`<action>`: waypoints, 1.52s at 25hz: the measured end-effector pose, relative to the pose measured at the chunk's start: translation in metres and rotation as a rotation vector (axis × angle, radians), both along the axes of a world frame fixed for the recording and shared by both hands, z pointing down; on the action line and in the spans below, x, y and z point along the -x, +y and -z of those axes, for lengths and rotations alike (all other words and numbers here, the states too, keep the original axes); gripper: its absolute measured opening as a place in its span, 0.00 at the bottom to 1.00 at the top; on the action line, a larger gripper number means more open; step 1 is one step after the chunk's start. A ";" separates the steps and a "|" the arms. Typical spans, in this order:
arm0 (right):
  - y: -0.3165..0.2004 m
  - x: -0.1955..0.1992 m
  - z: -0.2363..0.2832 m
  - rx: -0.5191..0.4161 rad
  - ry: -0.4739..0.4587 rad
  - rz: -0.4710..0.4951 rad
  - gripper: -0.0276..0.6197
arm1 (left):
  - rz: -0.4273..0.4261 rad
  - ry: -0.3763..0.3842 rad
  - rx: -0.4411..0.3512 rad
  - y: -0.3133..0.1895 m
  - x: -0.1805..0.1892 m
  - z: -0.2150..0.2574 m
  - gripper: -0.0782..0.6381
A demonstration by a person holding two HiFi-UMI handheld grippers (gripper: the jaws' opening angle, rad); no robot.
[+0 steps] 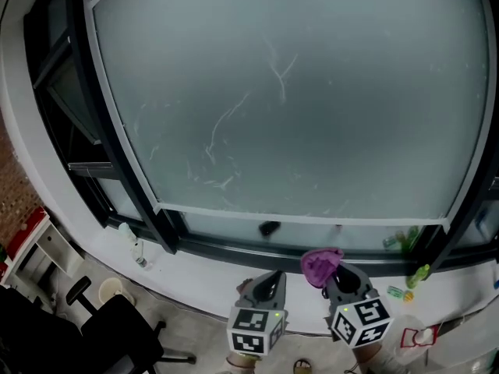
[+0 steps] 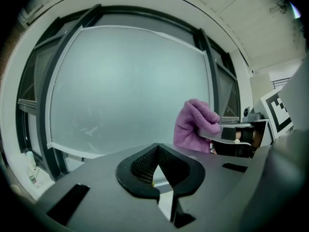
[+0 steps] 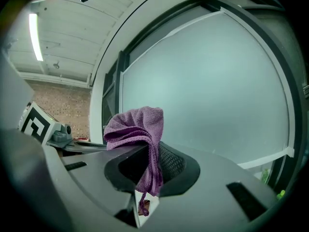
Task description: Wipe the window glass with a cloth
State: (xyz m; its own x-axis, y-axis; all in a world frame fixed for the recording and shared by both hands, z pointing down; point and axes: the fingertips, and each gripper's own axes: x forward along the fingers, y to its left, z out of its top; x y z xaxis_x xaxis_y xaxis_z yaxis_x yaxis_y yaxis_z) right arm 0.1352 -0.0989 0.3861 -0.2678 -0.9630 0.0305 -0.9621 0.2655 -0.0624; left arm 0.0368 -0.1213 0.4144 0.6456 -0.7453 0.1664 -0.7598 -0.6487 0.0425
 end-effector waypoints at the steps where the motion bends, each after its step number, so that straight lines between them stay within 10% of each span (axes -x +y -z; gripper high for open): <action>1: -0.008 -0.004 0.002 -0.003 0.002 0.005 0.12 | 0.005 0.000 -0.006 -0.008 -0.004 0.001 0.12; 25: -0.137 -0.040 0.052 -0.098 0.129 0.087 0.12 | 0.037 0.007 0.010 -0.133 -0.050 0.021 0.12; 38: -0.246 -0.021 0.185 -0.326 0.498 0.074 0.12 | -0.015 0.009 -0.007 -0.220 -0.045 0.057 0.12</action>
State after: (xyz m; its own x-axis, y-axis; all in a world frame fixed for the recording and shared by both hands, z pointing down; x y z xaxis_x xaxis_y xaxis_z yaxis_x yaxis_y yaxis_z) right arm 0.1559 -0.3451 0.2009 -0.3637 -0.9232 -0.1245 -0.8328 0.2623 0.4875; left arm 0.0821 -0.3411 0.3576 0.6582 -0.7366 0.1555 -0.7496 -0.6604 0.0448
